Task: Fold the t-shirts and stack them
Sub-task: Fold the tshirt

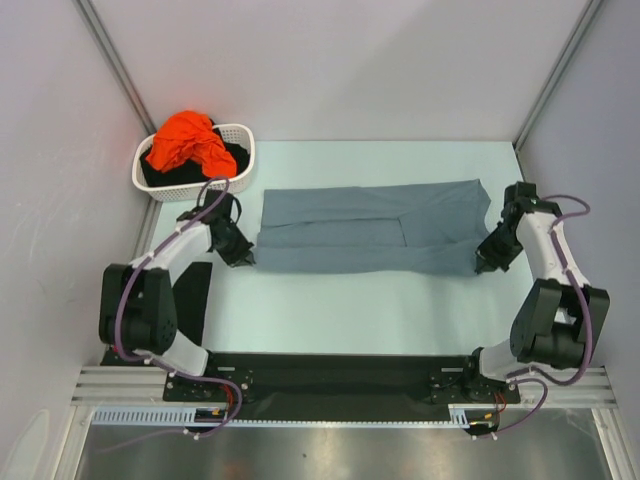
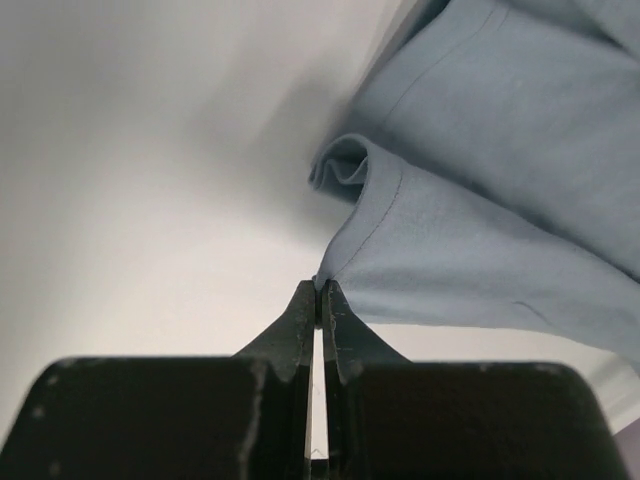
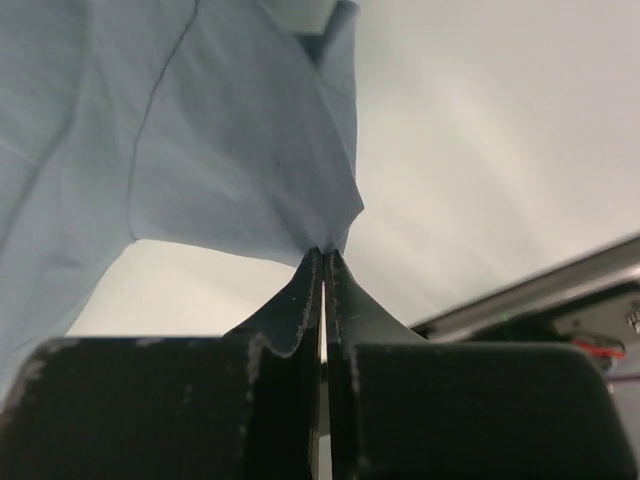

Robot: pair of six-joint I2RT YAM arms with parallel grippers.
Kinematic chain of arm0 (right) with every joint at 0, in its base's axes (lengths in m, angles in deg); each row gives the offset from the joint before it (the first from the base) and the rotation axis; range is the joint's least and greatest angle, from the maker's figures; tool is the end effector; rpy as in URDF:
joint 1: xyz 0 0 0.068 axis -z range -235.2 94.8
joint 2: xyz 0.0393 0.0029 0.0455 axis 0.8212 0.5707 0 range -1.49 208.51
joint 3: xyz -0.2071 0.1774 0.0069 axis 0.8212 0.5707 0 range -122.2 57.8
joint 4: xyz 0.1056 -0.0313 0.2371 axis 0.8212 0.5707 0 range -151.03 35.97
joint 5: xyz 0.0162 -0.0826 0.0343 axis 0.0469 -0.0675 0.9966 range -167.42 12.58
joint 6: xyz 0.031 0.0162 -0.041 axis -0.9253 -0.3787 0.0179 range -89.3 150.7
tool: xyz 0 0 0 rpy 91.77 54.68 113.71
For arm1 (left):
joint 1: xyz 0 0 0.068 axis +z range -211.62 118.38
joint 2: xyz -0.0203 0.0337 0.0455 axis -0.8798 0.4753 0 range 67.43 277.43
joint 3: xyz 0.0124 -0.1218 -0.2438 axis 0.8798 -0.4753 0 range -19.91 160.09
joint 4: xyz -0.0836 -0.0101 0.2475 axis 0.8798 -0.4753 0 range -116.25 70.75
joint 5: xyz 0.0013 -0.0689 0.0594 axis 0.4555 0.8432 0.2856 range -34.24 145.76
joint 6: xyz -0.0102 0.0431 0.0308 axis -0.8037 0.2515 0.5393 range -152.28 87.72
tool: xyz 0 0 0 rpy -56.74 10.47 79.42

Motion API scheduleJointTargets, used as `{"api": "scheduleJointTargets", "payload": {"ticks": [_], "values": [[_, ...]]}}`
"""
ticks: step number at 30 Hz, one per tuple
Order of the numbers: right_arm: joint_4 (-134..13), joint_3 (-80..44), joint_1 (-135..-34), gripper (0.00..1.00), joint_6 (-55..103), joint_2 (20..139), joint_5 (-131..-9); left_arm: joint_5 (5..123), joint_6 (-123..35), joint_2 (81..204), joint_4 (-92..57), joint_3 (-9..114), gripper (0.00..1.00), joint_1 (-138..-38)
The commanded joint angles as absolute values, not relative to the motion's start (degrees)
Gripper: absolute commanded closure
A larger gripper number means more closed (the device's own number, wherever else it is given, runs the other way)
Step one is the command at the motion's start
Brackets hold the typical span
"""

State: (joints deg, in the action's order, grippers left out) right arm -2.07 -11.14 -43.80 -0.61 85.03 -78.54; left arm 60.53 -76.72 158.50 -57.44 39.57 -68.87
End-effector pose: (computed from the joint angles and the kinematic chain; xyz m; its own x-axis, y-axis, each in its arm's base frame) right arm 0.2756 -0.0562 0.2536 -0.7094 0.6732 -0.2088 0.6681 0.7366 0.1049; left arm 0.3001 -0.0412 0.1975 -0.7727 -0.6050 -0.1922 -0.5415 0.7862 -0.2978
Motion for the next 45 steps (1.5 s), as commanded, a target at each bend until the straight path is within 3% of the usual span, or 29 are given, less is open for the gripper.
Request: {"api": "scheduleJointTargets", "payload": {"ticks": [1, 14, 22, 31, 45], "values": [[0.8, -5.8, -41.9, 1.00, -2.3, 77.9, -79.0, 60.6, -76.0, 150.6, -56.2, 33.8, 1.00, -69.2], [8.5, 5.7, -40.5, 1.00, -5.6, 63.2, -83.0, 62.4, -81.5, 130.6, -58.4, 14.7, 1.00, -70.2], [8.0, 7.4, -41.8, 1.00, -5.2, 61.0, -85.5, 61.5, -82.0, 128.9, -58.1, 10.9, 0.95, -70.2], [6.6, -0.8, -43.2, 1.00, -1.5, 63.9, -88.9, 60.5, -78.7, 132.2, -57.0, 15.3, 0.99, -70.3], [-5.4, -18.7, -45.4, 1.00, 5.1, 82.1, -75.1, 60.0, -74.1, 148.1, -57.7, 32.3, 1.00, -70.1]]}}
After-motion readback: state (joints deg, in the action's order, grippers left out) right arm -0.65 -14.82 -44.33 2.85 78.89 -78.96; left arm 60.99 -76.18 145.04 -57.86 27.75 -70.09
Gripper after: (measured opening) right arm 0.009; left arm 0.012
